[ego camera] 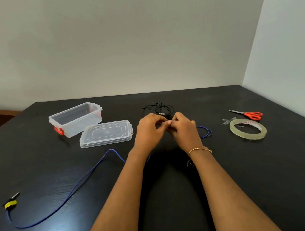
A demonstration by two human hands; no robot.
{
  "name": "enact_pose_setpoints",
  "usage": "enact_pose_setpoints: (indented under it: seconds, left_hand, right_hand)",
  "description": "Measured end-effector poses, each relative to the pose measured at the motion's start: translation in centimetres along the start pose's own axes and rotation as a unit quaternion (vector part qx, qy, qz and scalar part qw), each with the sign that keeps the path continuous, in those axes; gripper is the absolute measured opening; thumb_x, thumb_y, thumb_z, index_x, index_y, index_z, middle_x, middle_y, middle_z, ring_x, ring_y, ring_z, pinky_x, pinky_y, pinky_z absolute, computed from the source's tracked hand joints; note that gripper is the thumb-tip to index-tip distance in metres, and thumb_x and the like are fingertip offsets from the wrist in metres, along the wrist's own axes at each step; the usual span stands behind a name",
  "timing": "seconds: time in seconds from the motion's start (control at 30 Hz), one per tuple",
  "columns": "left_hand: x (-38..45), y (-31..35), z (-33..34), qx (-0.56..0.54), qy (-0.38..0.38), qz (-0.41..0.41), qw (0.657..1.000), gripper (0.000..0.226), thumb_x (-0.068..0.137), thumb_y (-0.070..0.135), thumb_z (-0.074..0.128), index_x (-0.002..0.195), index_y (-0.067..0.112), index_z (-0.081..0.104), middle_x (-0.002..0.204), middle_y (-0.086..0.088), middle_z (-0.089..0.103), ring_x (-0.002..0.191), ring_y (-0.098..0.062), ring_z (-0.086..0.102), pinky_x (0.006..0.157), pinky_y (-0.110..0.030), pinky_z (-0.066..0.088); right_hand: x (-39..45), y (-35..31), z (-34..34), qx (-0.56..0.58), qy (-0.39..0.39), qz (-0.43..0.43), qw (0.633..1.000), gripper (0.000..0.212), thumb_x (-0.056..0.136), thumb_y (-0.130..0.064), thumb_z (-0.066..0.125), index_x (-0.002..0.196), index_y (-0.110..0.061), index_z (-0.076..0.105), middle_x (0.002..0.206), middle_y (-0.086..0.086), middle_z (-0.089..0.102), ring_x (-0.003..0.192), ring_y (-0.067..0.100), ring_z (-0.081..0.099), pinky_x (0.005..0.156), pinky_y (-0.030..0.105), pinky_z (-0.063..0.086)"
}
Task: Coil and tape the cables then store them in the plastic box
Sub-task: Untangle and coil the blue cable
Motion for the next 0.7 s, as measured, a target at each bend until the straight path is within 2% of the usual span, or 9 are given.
enact_pose_setpoints:
  seconds: [0.03, 0.1, 0.17, 0.3, 0.37, 0.47, 0.53, 0.57, 0.7]
  left_hand:
    - [0.2, -0.1, 0.0, 0.052, 0.006, 0.023, 0.998, 0.018, 0.086, 0.020, 0.063, 0.096, 0.008, 0.071, 0.090, -0.005, 0.068, 0.081, -0.012, 0.060, 0.076, -0.023, 0.048]
    - [0.4, -0.5, 0.0, 0.067, 0.007, 0.022, 0.997, 0.018, 0.085, 0.012, 0.062, 0.100, 0.006, 0.071, 0.095, -0.011, 0.069, 0.088, -0.021, 0.063, 0.080, -0.027, 0.047]
    - [0.3, -0.6, -0.3, 0.079, 0.026, 0.017, 0.996, 0.016, 0.087, 0.008, 0.059, 0.098, 0.004, 0.070, 0.094, -0.014, 0.068, 0.088, -0.024, 0.061, 0.077, -0.024, 0.042]
    - [-0.2, -1.8, -1.4, 0.146, 0.084, -0.017, 0.986, 0.017, 0.090, 0.007, 0.050, 0.098, 0.004, 0.065, 0.097, -0.014, 0.061, 0.091, -0.026, 0.056, 0.073, -0.030, 0.040]
    - [-0.5, -1.9, -1.3, 0.200, 0.072, -0.008, 0.977, 0.021, 0.090, 0.009, 0.048, 0.100, 0.006, 0.065, 0.099, -0.013, 0.061, 0.094, -0.028, 0.055, 0.075, -0.034, 0.041]
    - [-0.7, -0.9, -0.1, 0.272, 0.037, 0.035, 0.961, 0.028, 0.088, 0.024, 0.048, 0.094, 0.008, 0.070, 0.100, -0.010, 0.065, 0.100, -0.026, 0.055, 0.090, -0.033, 0.036]
    - [-0.9, 0.2, 0.5, 0.275, 0.037, 0.067, 0.958, 0.037, 0.090, 0.034, 0.047, 0.092, 0.006, 0.071, 0.103, -0.008, 0.066, 0.110, -0.023, 0.054, 0.106, -0.034, 0.027]
    - [-0.9, 0.8, 0.8, 0.269, 0.044, 0.093, 0.958, 0.039, 0.091, 0.036, 0.046, 0.091, 0.004, 0.070, 0.103, -0.009, 0.066, 0.113, -0.024, 0.054, 0.108, -0.035, 0.026]
    - [-1.2, 2.1, 1.7, 0.263, 0.012, 0.124, 0.957, 0.030, 0.095, 0.027, 0.045, 0.095, 0.004, 0.064, 0.096, -0.012, 0.063, 0.091, -0.027, 0.057, 0.080, -0.034, 0.040]
  right_hand:
    - [0.1, 0.0, 0.0, 0.028, -0.008, 0.002, 1.000, 0.018, 0.086, -0.019, 0.062, 0.097, -0.007, 0.069, 0.082, 0.005, 0.049, 0.072, 0.015, 0.044, 0.069, 0.036, 0.039]
    - [0.4, 0.2, -0.4, 0.080, -0.007, 0.016, 0.997, 0.023, 0.083, -0.015, 0.066, 0.104, -0.006, 0.067, 0.085, 0.006, 0.052, 0.075, 0.012, 0.047, 0.067, 0.022, 0.040]
    - [0.4, 0.9, -0.9, 0.142, -0.001, 0.046, 0.989, 0.024, 0.079, -0.010, 0.069, 0.102, -0.006, 0.067, 0.085, 0.005, 0.054, 0.071, 0.009, 0.049, 0.065, 0.011, 0.038]
    - [0.0, 2.8, -1.4, 0.199, 0.019, 0.113, 0.973, 0.013, 0.083, -0.001, 0.061, 0.092, -0.005, 0.070, 0.086, 0.007, 0.060, 0.070, 0.010, 0.055, 0.070, 0.015, 0.046]
    - [-0.2, 3.3, -1.7, 0.212, 0.041, 0.137, 0.967, 0.013, 0.085, 0.001, 0.057, 0.091, -0.003, 0.069, 0.087, 0.006, 0.059, 0.064, 0.009, 0.057, 0.065, 0.008, 0.047]
    - [-0.1, 2.8, -1.9, 0.228, 0.054, 0.139, 0.962, 0.013, 0.087, 0.001, 0.055, 0.092, -0.002, 0.067, 0.090, 0.006, 0.059, 0.063, 0.002, 0.058, 0.064, 0.004, 0.047]
    - [-0.1, 2.2, -1.9, 0.245, 0.055, 0.125, 0.960, 0.013, 0.087, 0.001, 0.055, 0.092, -0.001, 0.067, 0.093, 0.008, 0.061, 0.068, 0.008, 0.062, 0.068, 0.010, 0.051]
    - [0.0, 1.8, -2.0, 0.248, 0.059, 0.117, 0.960, 0.013, 0.087, 0.001, 0.056, 0.093, -0.001, 0.067, 0.093, 0.009, 0.061, 0.071, 0.011, 0.062, 0.069, 0.013, 0.053]
    - [0.1, 1.7, -2.4, 0.300, 0.080, 0.123, 0.943, 0.012, 0.088, 0.002, 0.054, 0.092, 0.000, 0.065, 0.094, 0.014, 0.062, 0.071, 0.016, 0.066, 0.064, 0.014, 0.055]
Point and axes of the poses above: each hand's wrist, its own x-axis towards the middle knuckle, its own z-axis out of the palm, y = z × x, the point moved 7 cm from there along x, towards the middle knuckle
